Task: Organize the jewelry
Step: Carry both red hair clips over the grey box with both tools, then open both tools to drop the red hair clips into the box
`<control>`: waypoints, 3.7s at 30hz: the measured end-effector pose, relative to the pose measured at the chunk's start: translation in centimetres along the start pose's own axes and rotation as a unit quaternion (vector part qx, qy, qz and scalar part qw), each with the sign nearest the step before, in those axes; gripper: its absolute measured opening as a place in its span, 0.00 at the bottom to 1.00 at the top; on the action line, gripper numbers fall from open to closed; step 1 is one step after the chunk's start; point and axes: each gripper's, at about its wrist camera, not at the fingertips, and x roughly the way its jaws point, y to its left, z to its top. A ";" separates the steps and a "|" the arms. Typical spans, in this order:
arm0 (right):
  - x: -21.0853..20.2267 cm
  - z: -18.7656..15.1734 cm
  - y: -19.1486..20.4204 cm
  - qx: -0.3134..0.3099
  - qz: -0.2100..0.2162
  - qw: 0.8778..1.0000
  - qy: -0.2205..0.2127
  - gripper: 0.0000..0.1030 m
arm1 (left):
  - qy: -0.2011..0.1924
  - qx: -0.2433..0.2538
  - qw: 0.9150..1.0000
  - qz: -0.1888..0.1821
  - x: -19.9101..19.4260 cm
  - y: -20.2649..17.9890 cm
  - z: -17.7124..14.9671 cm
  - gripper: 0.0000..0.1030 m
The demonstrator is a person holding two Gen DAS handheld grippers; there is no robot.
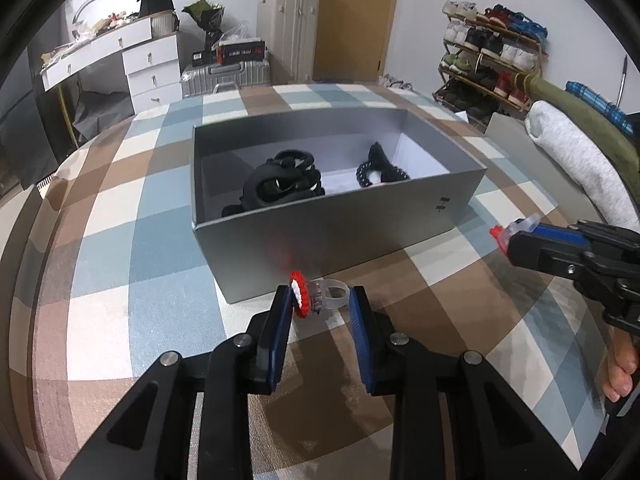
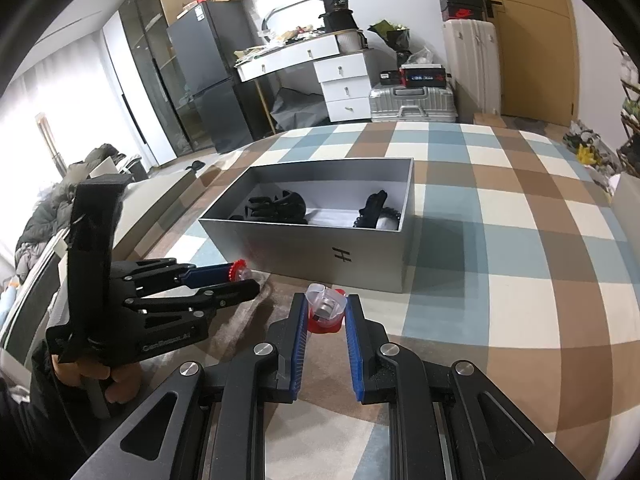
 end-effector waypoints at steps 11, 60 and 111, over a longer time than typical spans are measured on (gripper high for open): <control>0.1 0.3 -0.1 0.001 0.000 1.000 -0.004 0.17 | -0.046 0.016 0.999 -0.015 -1.2 -0.6 0.1 0.23; 2.5 5.9 0.0 -0.003 0.003 0.998 -0.060 0.17 | -0.148 -0.018 0.989 -0.019 -1.6 0.7 4.3 0.23; 2.3 5.0 -1.1 0.013 -0.022 0.998 -0.058 0.57 | -0.127 -0.038 0.991 -0.032 -1.0 0.6 3.8 0.64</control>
